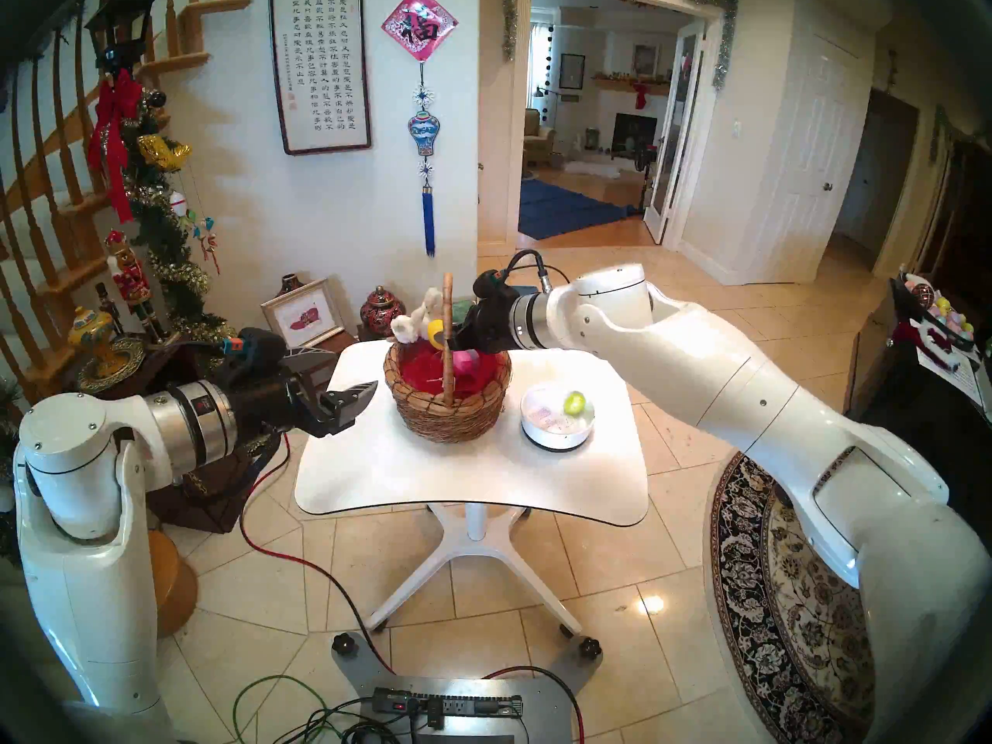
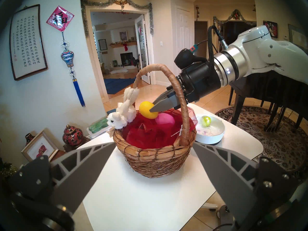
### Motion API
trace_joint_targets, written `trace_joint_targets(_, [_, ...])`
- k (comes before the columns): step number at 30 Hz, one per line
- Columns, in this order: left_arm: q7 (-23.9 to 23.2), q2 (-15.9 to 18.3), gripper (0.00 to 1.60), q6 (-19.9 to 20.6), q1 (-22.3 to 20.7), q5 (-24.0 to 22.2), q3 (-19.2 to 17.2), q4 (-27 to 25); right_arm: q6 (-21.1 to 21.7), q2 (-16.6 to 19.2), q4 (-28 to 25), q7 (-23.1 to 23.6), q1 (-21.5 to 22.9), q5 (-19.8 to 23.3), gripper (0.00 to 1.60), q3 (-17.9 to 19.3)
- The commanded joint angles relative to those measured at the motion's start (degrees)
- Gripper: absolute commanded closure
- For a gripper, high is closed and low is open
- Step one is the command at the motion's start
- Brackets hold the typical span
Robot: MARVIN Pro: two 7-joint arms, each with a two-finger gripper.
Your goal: Put easter egg into basket
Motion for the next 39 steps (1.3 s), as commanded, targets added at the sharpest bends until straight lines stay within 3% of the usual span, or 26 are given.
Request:
trace_joint_targets(1, [0.06, 0.03, 0.0, -0.05, -0.21, 0.04, 0.13, -0.29, -0.49, -0.13, -0.09, 0.42, 0.57, 0.48, 0.67, 0.83])
trace_joint_targets(29, [0.06, 0.03, 0.0, -0.05, -0.21, 0.04, 0.13, -0.29, 1.11, -0.46, 0.62, 0.73, 0.79, 1.26, 0.7, 0.47])
trace_joint_targets(38, [0.06, 0.03, 0.0, -0.05, -0.21, 0.04, 0.13, -0.29, 1.01, -0.44, 0.79, 1.05, 0.71, 1.33, 0.58, 0.38])
trace_joint_targets(39, [0.06, 0.03, 0.0, -0.05, -0.21, 0.04, 0.13, -0.29, 0.98, -0.44, 0.79, 1.05, 0.7, 1.31, 0.47, 0.37])
